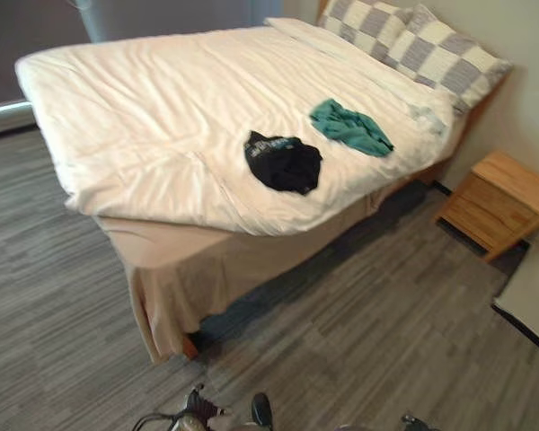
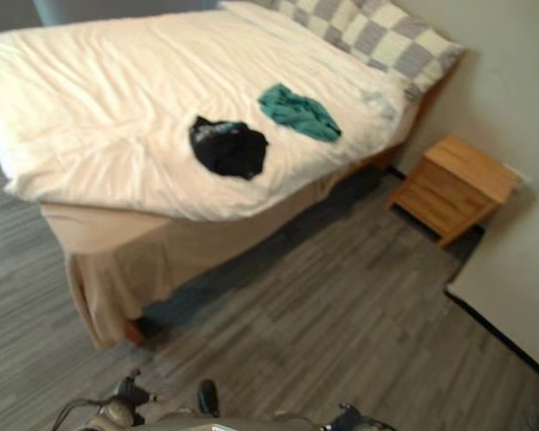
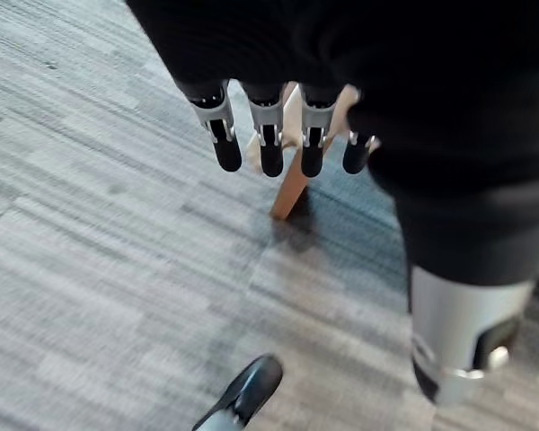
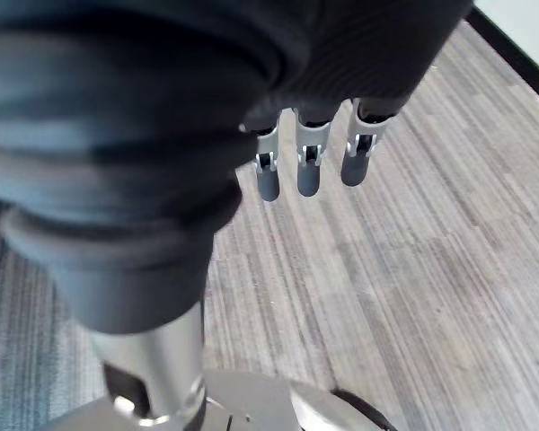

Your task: Tidy up the quilt and then pick up the clothes from the bed and put them into the laundry hamper.

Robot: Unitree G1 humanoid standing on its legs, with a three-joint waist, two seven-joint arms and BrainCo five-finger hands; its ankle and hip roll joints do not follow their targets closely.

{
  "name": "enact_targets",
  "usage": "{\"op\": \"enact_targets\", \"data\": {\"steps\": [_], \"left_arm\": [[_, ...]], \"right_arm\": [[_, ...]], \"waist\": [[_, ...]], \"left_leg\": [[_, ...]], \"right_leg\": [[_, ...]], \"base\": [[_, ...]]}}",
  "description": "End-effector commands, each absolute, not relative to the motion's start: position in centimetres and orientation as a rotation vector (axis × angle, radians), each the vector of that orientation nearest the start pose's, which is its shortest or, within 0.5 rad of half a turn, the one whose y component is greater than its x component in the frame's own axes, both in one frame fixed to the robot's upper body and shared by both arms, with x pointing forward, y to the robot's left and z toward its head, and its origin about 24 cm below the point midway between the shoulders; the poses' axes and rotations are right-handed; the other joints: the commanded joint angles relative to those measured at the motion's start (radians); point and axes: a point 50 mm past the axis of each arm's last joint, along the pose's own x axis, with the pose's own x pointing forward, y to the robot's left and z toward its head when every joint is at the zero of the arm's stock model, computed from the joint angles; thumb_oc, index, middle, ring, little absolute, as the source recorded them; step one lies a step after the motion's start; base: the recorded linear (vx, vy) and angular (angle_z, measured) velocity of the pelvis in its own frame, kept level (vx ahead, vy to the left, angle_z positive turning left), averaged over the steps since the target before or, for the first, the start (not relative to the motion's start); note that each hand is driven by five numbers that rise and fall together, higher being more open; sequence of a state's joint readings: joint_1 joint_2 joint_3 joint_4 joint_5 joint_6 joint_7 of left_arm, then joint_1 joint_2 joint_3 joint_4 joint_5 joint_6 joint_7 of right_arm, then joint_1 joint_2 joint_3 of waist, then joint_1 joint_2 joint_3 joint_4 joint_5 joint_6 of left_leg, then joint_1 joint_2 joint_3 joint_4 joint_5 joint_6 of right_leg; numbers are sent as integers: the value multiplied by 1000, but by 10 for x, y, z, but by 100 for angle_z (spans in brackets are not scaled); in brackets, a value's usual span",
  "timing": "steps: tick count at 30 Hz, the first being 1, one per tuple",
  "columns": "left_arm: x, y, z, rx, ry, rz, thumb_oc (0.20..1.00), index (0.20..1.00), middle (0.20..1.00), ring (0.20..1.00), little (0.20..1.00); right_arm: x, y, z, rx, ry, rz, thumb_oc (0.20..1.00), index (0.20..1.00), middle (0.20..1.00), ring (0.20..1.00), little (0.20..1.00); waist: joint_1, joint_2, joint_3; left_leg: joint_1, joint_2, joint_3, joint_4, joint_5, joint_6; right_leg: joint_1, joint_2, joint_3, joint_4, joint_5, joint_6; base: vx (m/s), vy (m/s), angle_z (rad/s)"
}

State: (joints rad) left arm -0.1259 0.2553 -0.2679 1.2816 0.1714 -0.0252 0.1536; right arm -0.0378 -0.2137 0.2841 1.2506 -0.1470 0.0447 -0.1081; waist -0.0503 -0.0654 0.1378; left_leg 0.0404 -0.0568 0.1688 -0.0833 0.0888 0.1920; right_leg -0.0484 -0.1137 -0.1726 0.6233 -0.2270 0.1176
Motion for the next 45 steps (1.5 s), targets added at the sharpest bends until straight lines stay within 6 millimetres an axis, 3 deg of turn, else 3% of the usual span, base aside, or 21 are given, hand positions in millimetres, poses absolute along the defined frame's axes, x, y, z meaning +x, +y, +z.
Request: {"op": "enact_targets", "data": {"steps": [1, 6, 10, 12, 13, 16, 17, 19, 22, 23, 25, 26, 27, 28, 29, 31, 32, 33, 39, 44, 45], "left_arm": [[132, 260, -142, 716, 1096, -12, 1000, 1000, 1000, 1000, 1000], [139, 263, -140, 743, 1083, -21, 1000, 1000, 1000, 1000, 1000], [129, 262, -143, 711, 1099, -29, 1000, 1000, 1000, 1000, 1000], [125, 261, -145, 649, 1105, 11, 1000, 1000, 1000, 1000, 1000], [132, 259, -142, 593, 1074, 60, 1000, 1000, 1000, 1000, 1000], [152, 263, -132, 541, 979, 143, 1000, 1000, 1000, 1000, 1000], [172, 270, -117, 531, 856, 203, 1000, 1000, 1000, 1000, 1000], [179, 277, -106, 545, 784, 228, 1000, 1000, 1000, 1000, 1000], [230, 301, -34, 571, 378, 364, 1000, 1000, 1000, 1000, 1000], [230, 302, -34, 572, 379, 365, 1000, 1000, 1000, 1000, 1000], [259, 320, 28, 733, 140, 389, 1000, 1000, 1000, 1000, 1000], [259, 320, 28, 734, 140, 389, 1000, 1000, 1000, 1000, 1000], [281, 318, 69, 820, -11, 368, 1000, 1000, 1000, 1000, 1000], [282, 318, 70, 821, -12, 367, 1000, 1000, 1000, 1000, 1000], [305, 309, 120, 961, -184, 334, 1000, 1000, 1000, 1000, 1000], [328, 300, 158, 1131, -291, 338, 1000, 1000, 1000, 1000, 1000], [328, 300, 158, 1131, -291, 338, 1000, 1000, 1000, 1000, 1000], [353, 287, 190, 1209, -357, 383, 1000, 1000, 1000, 1000, 1000], [390, 266, 227, 1379, -335, 419, 1000, 1000, 1000, 1000, 1000], [402, 261, 185, 1511, -104, 306, 1000, 1000, 1000, 1000, 1000], [396, 267, 148, 1533, 61, 239, 285, 285, 285, 285, 285]], "right_arm": [[132, -221, -153, -570, 1141, 93, 1000, 1000, 1000, 1000, 1000], [123, -229, -155, -628, 1182, 121, 1000, 1000, 1000, 1000, 1000], [107, -231, -160, -698, 1236, 196, 1000, 1000, 1000, 1000, 1000], [104, -235, -160, -710, 1251, 191, 1000, 1000, 1000, 1000, 1000], [109, -242, -156, -719, 1238, 164, 1000, 1000, 1000, 1000, 1000], [109, -252, -154, -710, 1243, 107, 1000, 1000, 1000, 1000, 1000], [109, -254, -153, -705, 1234, 90, 1000, 1000, 1000, 1000, 1000], [107, -256, -153, -708, 1234, 88, 1000, 1000, 1000, 1000, 1000], [102, -258, -151, -653, 1179, 20, 1000, 1000, 1000, 1000, 1000], [101, -258, -151, -653, 1180, 21, 1000, 1000, 1000, 1000, 1000], [95, -256, -152, -637, 1157, 33, 1000, 1000, 1000, 1000, 1000], [95, -255, -152, -637, 1157, 33, 1000, 1000, 1000, 1000, 1000], [95, -257, -150, -639, 1144, 37, 1000, 1000, 1000, 1000, 1000], [96, -257, -150, -638, 1144, 36, 1000, 1000, 1000, 1000, 1000], [101, -261, -147, -654, 1125, 34, 1000, 1000, 1000, 1000, 1000], [113, -264, -142, -675, 1083, 32, 1000, 1000, 1000, 1000, 1000], [113, -264, -142, -674, 1083, 32, 1000, 1000, 1000, 1000, 1000], [123, -262, -140, -691, 1049, 37, 1000, 1000, 1000, 1000, 1000], [148, -260, -132, -665, 973, -25, 1000, 1000, 1000, 1000, 1000], [148, -262, -133, -654, 997, -53, 1000, 1000, 1000, 1000, 1000], [145, -264, -134, -656, 1023, -54, 1000, 1000, 1000, 1000, 1000]], "waist": [[7, 7, 74], [-30, -8, 72], [-19, 0, 61], [-16, 10, 68], [-6, 13, 100], [-2, 6, 128], [0, 29, 111], [1, 42, 106], [-31, 63, 101], [-31, 62, 100], [-61, 75, 97], [-60, 75, 95], [-80, 81, 105], [-77, 81, 104], [-98, 85, 130], [-121, 89, 152], [-120, 89, 152], [-154, 90, 175], [-204, 95, 213], [-226, 92, 240], [-233, 89, 244]], "left_leg": [[72, 101, 42, -4, -133, -200], [101, 97, -35, -4, -175, -225], [145, 98, -79, -4, -196, -231], [95, 92, -107, 150, -223, -246], [-16, 75, -122, 346, -177, -289], [-121, 94, -100, 422, -125, -309], [-90, 128, -54, 255, -127, -291], [-54, 137, -47, 173, -119, -286], [-22, 155, -21, 55, -67, -301], [-21, 154, -21, 53, -65, -301], [24, 163, 19, -2, -70, -306], [20, 164, 20, -3, -68, -306], [18, 167, 31, -4, -70, -309], [16, 167, 33, -4, -71, -309], [4, 170, 47, -4, -74, -308], [-30, 174, 66, -4, -70, -306], [-31, 174, 66, -4, -70, -306], [-57, 174, 84, -4, -70, -302], [-127, 174, 124, -4, -60, -300], [-127, 177, 151, -4, -63, -299], [-110, 179, 156, -4, -69, -299]], "right_leg": [[20, -13, 62, -396, 165, 57], [-25, 20, 211, -677, 248, 78], [8, 14, 179, -681, 246, 59], [51, 9, 158, -702, 237, 43], [87, -5, 134, -711, 227, 22], [114, -16, 107, -711, 197, 5], [121, -12, 87, -711, 181, 14], [129, -7, 78, -711, 175, 17], [124, -8, 54, -711, 172, 18], [124, -8, 54, -711, 172, 18], [113, -3, 66, -711, 175, 28], [109, -3, 68, -711, 178, 28], [84, 0, 83, -707, 187, 33], [81, 0, 85, -706, 188, 33], [33, 2, 105, -687, 195, 40], [-37, 5, 131, -662, 206, 46], [-39, 5, 131, -661, 206, 46], [-89, 10, 152, -644, 214, 53], [-193, 18, 188, -631, 242, 70], [-206, 21, 203, -644, 253, 76], [-191, 21, 207, -651, 249, 75]], "base": [[331, -93, 81], [285, -148, 78], [298, -219, 101], [160, -187, 52], [86, -164, 58], [65, -105, 50], [224, 39, 44], [170, 41, 34], [107, 61, 21], [153, 72, 23], [123, 58, 3], [33, 25, -34], [5, 14, -35], [-58, 44, -35], [-123, 50, -14], [-135, 55, -19], [-110, 58, -34], [-91, 57, -33], [-47, 22, -42], [24, 0, -31], [60, 16, -25]]}}
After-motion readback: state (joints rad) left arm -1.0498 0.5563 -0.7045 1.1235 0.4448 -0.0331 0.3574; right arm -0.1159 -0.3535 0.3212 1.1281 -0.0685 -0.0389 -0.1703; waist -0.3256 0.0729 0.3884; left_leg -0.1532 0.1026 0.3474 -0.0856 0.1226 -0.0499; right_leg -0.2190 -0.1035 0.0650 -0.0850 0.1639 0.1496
